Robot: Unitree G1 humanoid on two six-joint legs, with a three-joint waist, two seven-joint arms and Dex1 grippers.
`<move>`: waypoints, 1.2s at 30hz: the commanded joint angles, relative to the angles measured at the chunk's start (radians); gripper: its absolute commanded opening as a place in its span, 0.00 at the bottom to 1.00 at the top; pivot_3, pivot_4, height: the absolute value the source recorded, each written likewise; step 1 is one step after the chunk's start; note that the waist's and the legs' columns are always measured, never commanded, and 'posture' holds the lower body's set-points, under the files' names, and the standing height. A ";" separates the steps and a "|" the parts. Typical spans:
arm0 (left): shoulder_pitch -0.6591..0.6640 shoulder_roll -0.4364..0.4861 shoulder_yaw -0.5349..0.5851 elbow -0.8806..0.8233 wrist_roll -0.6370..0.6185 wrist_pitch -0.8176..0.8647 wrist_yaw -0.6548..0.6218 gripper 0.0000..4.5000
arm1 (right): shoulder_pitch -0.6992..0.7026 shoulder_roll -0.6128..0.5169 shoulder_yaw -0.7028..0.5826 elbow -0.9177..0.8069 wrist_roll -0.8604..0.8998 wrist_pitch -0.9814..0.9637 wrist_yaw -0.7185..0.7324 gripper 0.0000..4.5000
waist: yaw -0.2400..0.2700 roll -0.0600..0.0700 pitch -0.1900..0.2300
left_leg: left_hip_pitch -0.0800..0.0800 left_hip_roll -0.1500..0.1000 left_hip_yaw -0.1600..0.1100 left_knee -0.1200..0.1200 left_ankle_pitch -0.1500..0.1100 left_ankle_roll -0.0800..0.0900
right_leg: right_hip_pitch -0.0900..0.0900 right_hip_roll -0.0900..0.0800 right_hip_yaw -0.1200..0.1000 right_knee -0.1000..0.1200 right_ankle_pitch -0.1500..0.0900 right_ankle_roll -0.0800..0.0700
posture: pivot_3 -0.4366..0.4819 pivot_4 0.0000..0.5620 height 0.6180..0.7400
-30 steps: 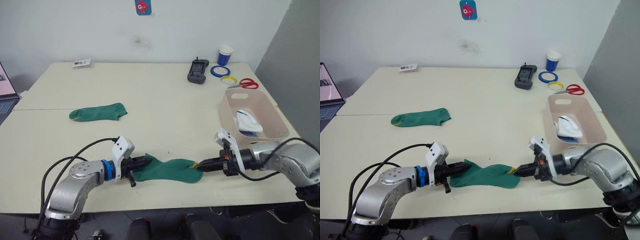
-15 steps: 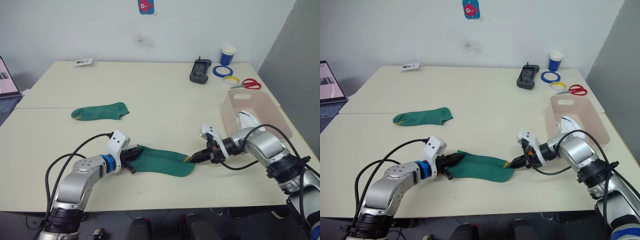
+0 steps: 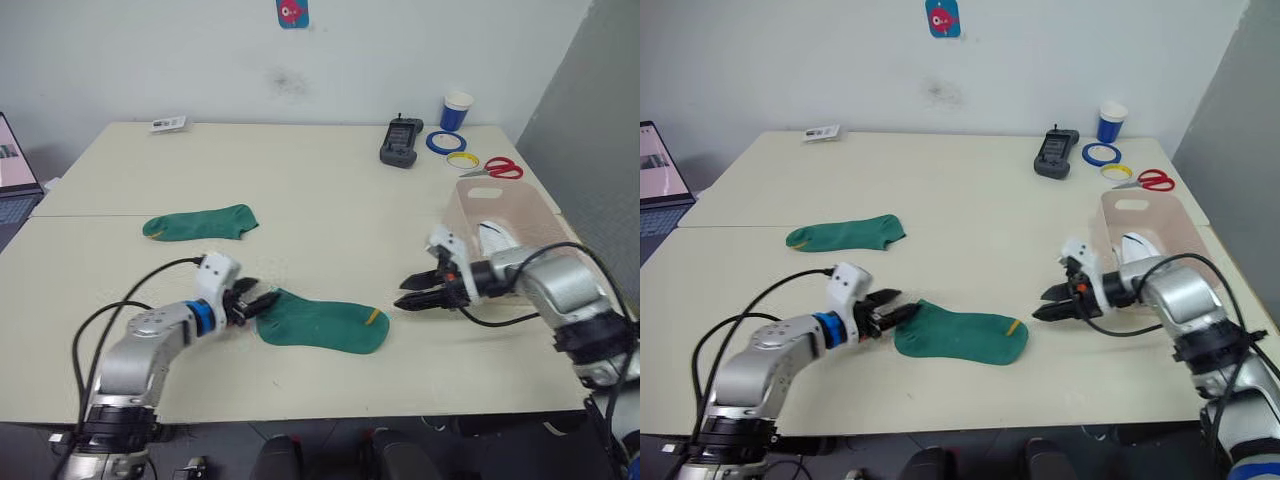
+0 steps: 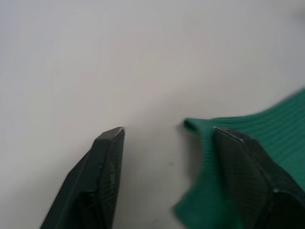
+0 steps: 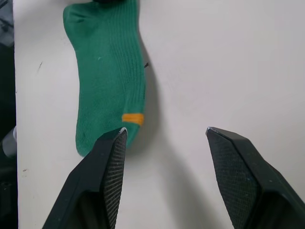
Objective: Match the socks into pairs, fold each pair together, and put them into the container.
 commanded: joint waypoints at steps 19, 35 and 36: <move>0.065 0.048 -0.104 0.023 0.002 -0.081 -0.113 0.50 | 0.345 0.319 -0.157 -0.505 0.145 0.384 -0.574 0.55 | 0.000 0.000 0.000 | 0.002 -0.001 0.000 -0.006 0.000 -0.001 | 0.000 -0.003 0.001 -0.004 0.000 0.000 | 0.48 0.27 1.00; 0.244 -0.013 -0.034 -0.262 -0.117 0.056 0.024 0.00 | 0.290 0.193 -0.159 -0.414 0.195 0.303 -0.454 0.01 | 0.000 0.000 0.000 | 0.001 -0.001 0.001 -0.011 0.000 0.000 | 0.001 -0.003 0.001 -0.010 0.000 0.000 | 0.48 0.27 1.00; 0.270 -0.023 -0.031 -0.301 -0.133 0.077 0.044 0.00 | 0.277 0.167 -0.160 -0.401 0.212 0.311 -0.414 0.01 | -0.002 0.001 0.000 | 0.002 0.000 0.001 -0.010 0.000 0.000 | 0.001 -0.003 0.001 -0.010 0.000 0.001 | 0.48 0.27 1.00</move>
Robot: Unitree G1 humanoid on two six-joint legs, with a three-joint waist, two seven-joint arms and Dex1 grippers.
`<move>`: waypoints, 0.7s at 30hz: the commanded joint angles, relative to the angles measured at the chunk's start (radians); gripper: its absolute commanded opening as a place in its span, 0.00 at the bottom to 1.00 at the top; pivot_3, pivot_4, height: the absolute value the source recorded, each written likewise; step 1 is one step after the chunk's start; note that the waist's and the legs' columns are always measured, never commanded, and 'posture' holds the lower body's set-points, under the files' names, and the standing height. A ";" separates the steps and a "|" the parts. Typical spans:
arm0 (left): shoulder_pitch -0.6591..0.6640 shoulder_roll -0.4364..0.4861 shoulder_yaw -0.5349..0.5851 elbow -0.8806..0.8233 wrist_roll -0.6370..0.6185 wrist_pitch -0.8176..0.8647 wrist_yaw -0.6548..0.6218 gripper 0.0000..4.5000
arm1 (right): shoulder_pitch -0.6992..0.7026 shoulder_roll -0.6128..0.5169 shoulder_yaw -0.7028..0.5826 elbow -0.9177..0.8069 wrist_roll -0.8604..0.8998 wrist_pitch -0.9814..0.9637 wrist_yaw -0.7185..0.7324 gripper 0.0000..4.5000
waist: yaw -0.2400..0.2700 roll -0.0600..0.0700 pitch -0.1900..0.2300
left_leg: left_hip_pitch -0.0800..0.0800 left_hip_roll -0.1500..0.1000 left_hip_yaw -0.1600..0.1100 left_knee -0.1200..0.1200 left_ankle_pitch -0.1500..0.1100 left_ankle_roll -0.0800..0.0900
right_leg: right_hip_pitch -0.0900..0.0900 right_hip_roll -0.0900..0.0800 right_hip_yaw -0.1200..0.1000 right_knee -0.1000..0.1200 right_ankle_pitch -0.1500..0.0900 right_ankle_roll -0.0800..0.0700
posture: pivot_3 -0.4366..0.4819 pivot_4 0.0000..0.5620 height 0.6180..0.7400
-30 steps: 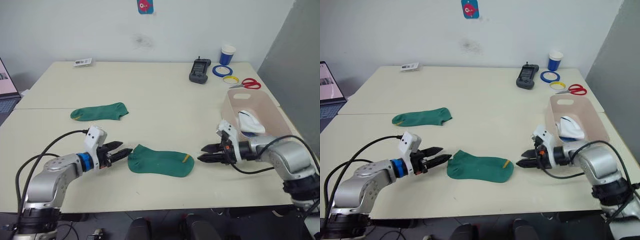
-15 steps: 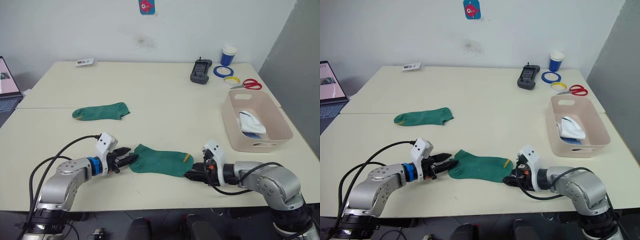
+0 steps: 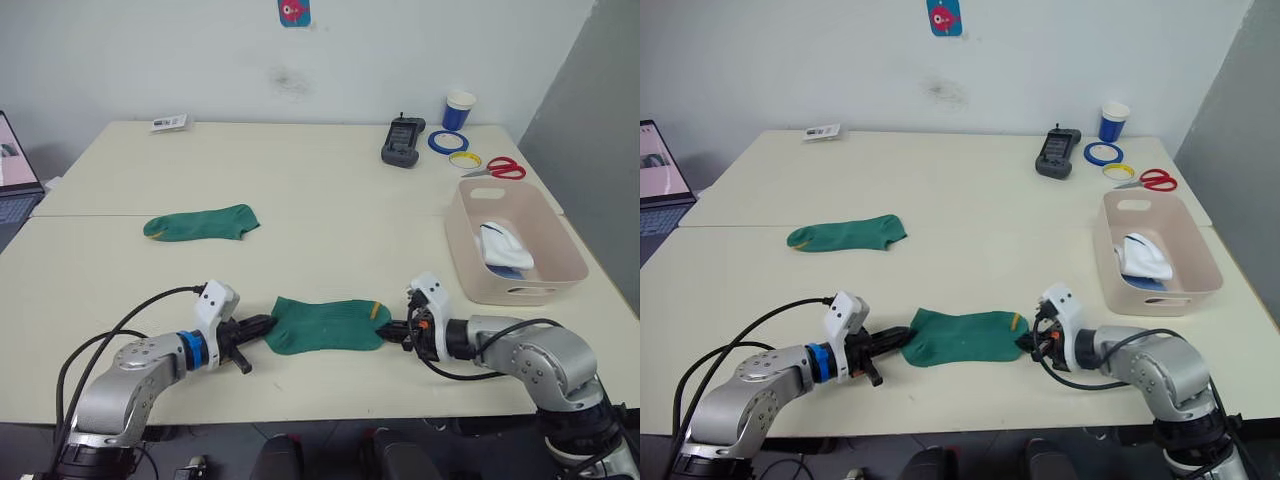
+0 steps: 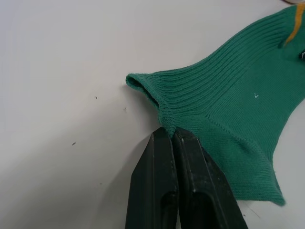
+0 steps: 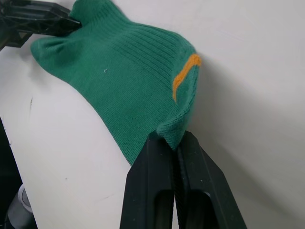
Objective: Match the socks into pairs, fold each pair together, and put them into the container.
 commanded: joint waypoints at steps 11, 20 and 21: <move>0.145 -0.073 0.049 -0.255 -0.077 0.111 0.190 0.00 | -0.172 -0.232 0.084 0.199 0.052 -0.093 0.314 0.01 | 0.001 -0.001 0.000 | 0.000 -0.001 0.000 0.000 0.000 0.000 | 0.001 0.000 0.001 -0.003 0.001 0.002 | 0.48 0.27 1.00; 0.064 -0.028 0.012 -0.161 -0.043 0.063 0.136 0.00 | -0.114 -0.211 0.077 0.139 0.079 -0.039 0.273 0.01 | 0.001 -0.001 0.000 | -0.001 -0.001 0.000 0.000 0.000 0.000 | 0.001 0.000 0.001 -0.004 0.001 0.002 | 0.48 0.27 1.00; 0.056 -0.022 0.008 -0.150 -0.040 0.056 0.122 0.00 | -0.110 -0.210 0.071 0.135 0.081 -0.041 0.266 0.01 | 0.001 -0.001 0.000 | -0.001 -0.001 0.000 0.000 0.000 0.000 | 0.000 0.000 0.001 -0.004 0.001 0.002 | 0.48 0.27 1.00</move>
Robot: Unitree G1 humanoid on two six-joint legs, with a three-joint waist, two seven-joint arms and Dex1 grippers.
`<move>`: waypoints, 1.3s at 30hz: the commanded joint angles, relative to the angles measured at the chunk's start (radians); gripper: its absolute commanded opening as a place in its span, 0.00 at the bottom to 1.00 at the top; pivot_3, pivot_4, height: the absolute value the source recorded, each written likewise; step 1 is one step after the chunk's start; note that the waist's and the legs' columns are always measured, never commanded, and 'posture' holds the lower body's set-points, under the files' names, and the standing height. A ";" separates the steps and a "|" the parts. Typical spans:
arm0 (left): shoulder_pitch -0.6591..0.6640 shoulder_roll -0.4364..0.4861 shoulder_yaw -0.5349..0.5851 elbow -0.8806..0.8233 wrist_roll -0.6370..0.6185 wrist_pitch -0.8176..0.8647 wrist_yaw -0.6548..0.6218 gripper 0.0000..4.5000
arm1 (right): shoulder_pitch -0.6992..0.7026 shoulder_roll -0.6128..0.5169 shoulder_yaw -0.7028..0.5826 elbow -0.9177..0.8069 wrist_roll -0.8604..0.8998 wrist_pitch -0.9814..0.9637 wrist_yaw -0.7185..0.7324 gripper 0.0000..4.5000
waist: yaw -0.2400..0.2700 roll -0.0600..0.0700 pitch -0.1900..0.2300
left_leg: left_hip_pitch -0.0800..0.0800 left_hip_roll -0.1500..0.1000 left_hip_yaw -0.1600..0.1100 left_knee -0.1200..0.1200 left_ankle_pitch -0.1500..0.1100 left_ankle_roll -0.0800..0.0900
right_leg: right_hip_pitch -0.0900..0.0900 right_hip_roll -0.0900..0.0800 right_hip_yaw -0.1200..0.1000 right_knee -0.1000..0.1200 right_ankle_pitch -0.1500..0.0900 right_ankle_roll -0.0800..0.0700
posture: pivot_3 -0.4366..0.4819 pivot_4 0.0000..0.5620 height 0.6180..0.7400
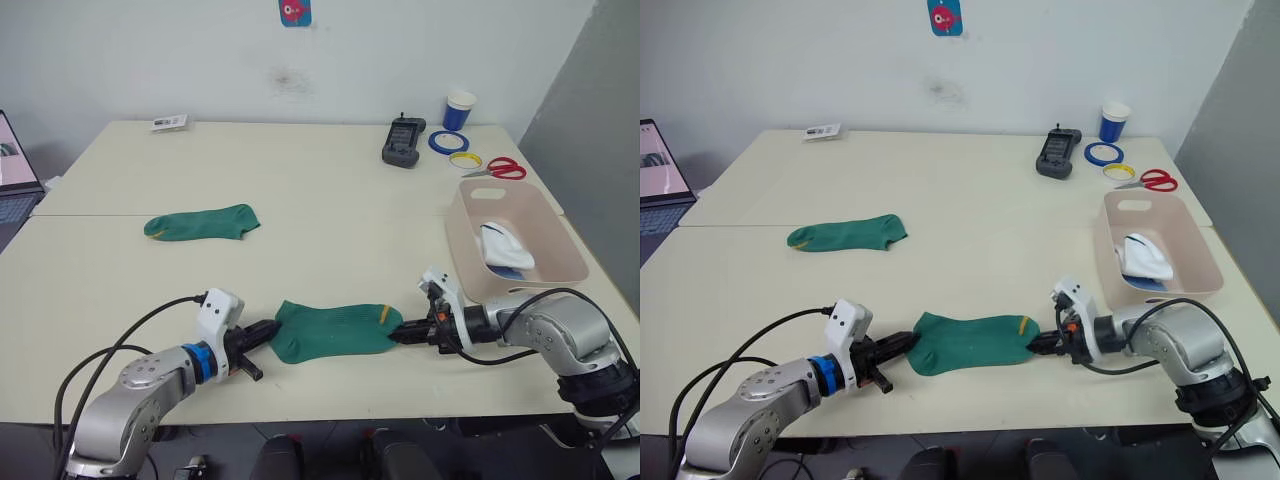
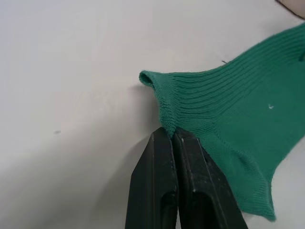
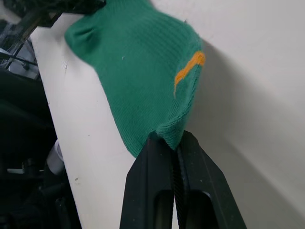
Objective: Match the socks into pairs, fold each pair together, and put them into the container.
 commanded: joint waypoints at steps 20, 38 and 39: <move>-0.223 0.162 -0.088 0.085 0.055 -0.288 -0.333 0.56 | 0.006 0.062 0.166 -0.176 -0.350 -0.651 -0.059 0.55 | 0.000 0.000 0.000 | 0.000 0.001 0.001 -0.001 0.000 0.000 | 0.000 0.000 -0.001 -0.001 0.000 0.000 | 0.48 0.27 1.00; -0.120 0.109 -0.188 0.329 0.242 -0.505 -0.298 0.00 | 0.181 0.032 0.134 0.093 -0.524 -0.972 -0.002 0.00 | 0.001 0.001 0.000 | 0.002 0.001 0.003 0.000 0.000 0.000 | 0.001 0.000 0.000 0.001 0.001 0.000 | 0.48 0.27 1.00; -0.117 0.112 -0.182 0.332 0.237 -0.508 -0.306 0.00 | 0.190 0.023 0.121 0.092 -0.520 -0.975 0.005 0.00 | 0.001 0.001 -0.001 | 0.002 0.001 0.003 0.000 0.000 0.000 | 0.002 0.000 -0.001 0.001 0.001 0.000 | 0.48 0.27 1.00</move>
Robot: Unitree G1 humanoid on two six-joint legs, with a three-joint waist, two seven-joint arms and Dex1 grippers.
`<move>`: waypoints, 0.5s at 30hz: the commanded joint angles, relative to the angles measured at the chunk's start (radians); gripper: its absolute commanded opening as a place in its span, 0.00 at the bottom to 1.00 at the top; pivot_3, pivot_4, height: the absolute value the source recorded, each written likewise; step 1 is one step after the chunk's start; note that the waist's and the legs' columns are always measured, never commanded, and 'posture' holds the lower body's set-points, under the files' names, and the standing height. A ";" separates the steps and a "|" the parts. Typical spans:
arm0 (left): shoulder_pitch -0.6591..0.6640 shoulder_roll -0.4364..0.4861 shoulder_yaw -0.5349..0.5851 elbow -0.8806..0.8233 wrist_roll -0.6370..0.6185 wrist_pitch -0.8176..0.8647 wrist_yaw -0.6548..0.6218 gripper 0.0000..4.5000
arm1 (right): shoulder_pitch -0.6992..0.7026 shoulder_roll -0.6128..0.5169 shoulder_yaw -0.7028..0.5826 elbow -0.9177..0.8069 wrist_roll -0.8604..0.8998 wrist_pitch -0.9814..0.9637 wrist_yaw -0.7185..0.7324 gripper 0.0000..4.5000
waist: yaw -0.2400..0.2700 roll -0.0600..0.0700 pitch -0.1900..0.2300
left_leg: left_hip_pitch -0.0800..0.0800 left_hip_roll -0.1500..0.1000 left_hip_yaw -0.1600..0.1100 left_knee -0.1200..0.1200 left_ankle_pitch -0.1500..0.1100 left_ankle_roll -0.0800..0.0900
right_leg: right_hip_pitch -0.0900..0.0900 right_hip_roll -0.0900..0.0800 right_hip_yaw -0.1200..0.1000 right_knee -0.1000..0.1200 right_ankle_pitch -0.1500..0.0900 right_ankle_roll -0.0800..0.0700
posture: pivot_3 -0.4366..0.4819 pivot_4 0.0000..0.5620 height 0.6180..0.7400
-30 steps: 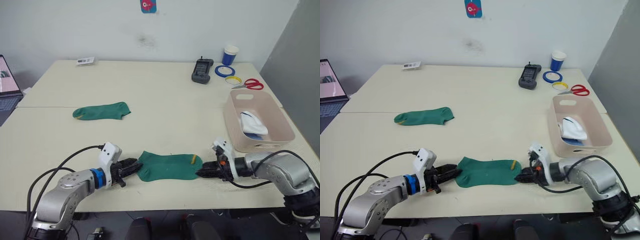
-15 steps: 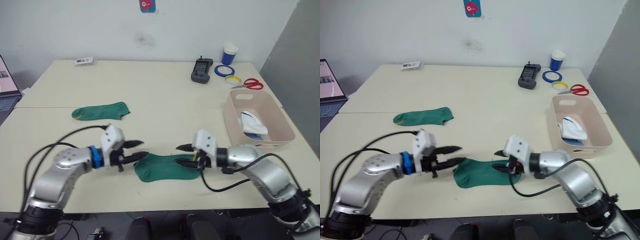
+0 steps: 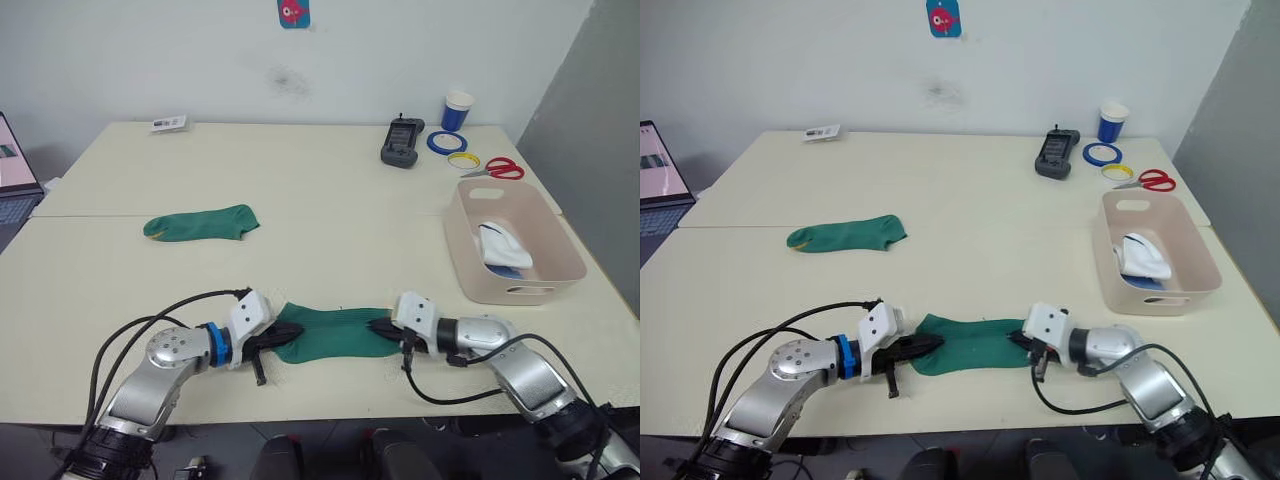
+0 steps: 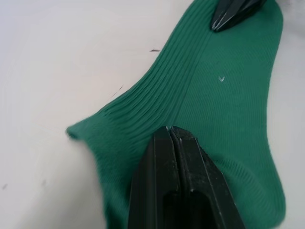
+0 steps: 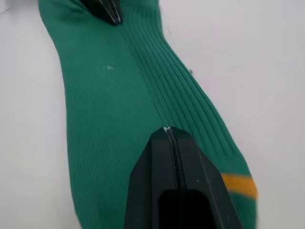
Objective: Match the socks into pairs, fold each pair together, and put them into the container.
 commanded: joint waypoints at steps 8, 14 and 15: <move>-0.007 0.054 0.108 -0.091 -0.144 0.106 -0.086 0.00 | 0.049 -0.030 -0.213 -0.211 0.247 0.200 0.042 0.00 | -0.001 0.000 0.000 | 0.000 0.001 0.000 0.000 0.000 0.000 | 0.000 0.000 0.000 0.000 0.000 0.000 | 0.48 0.27 1.00; -0.039 0.092 0.131 -0.125 -0.174 0.156 -0.108 0.00 | 0.081 -0.054 -0.345 -0.324 0.408 0.425 -0.008 0.21 | 0.001 0.000 0.000 | -0.001 0.000 -0.001 0.000 0.000 0.000 | 0.000 0.000 0.000 0.000 0.000 0.000 | 0.48 0.27 1.00; -0.048 0.090 0.136 -0.119 -0.174 0.160 -0.101 0.00 | 0.084 -0.053 -0.354 -0.328 0.416 0.443 -0.020 0.29 | 0.001 0.000 0.000 | -0.001 0.000 -0.001 0.000 0.000 0.000 | 0.000 -0.001 0.000 0.000 0.000 0.000 | 0.48 0.27 1.00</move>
